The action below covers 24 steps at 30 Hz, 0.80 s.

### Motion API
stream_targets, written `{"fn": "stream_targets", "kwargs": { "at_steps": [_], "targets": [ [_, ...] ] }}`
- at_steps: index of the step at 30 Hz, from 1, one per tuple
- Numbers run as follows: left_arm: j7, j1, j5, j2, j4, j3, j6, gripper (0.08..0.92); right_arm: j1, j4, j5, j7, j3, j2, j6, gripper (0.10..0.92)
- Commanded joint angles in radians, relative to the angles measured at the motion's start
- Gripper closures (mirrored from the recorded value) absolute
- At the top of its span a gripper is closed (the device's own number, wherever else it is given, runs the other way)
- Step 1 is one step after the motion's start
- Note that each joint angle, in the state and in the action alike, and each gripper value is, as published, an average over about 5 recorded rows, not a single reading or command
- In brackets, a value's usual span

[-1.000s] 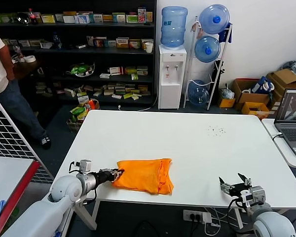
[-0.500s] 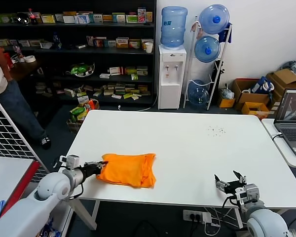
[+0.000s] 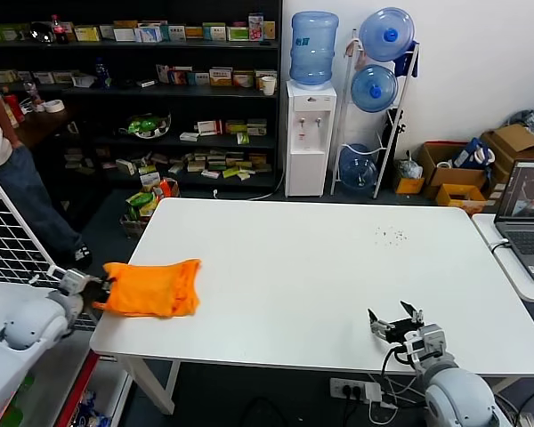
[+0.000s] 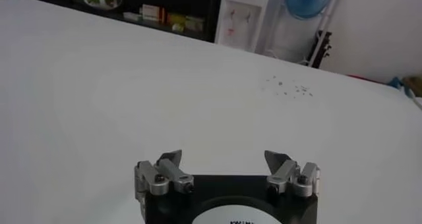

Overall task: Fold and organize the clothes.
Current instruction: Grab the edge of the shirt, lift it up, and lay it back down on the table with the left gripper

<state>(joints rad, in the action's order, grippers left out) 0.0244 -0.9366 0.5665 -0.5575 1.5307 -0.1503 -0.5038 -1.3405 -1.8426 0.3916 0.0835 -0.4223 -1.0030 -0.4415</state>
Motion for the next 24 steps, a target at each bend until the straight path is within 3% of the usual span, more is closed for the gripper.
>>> {"fn": "stream_targets", "kwargs": {
  "at_steps": [1,9,14,17,24],
  "targets": [
    [0.001,0.005,-0.299,0.192,-0.09,-0.024,0.06,0.87,0.046,0.012,-0.02,-0.001,0.083,-0.031,0.012,0.203],
    [0.018,0.052,-0.348,0.272,-0.115,-0.015,0.105,0.87,0.048,0.002,-0.018,0.001,0.075,-0.028,0.011,0.203],
    [0.018,0.068,-0.298,0.278,-0.057,-0.006,0.093,0.87,0.046,0.001,-0.021,0.0,0.075,-0.047,0.015,0.203],
    [0.002,0.053,-0.214,0.255,0.026,-0.007,0.062,0.87,0.046,0.002,-0.029,0.002,0.075,-0.062,0.016,0.203],
    [-0.09,0.005,0.01,0.116,0.234,-0.001,-0.016,0.87,0.022,-0.005,-0.053,0.006,0.063,-0.069,0.011,0.203]
  ]
}}
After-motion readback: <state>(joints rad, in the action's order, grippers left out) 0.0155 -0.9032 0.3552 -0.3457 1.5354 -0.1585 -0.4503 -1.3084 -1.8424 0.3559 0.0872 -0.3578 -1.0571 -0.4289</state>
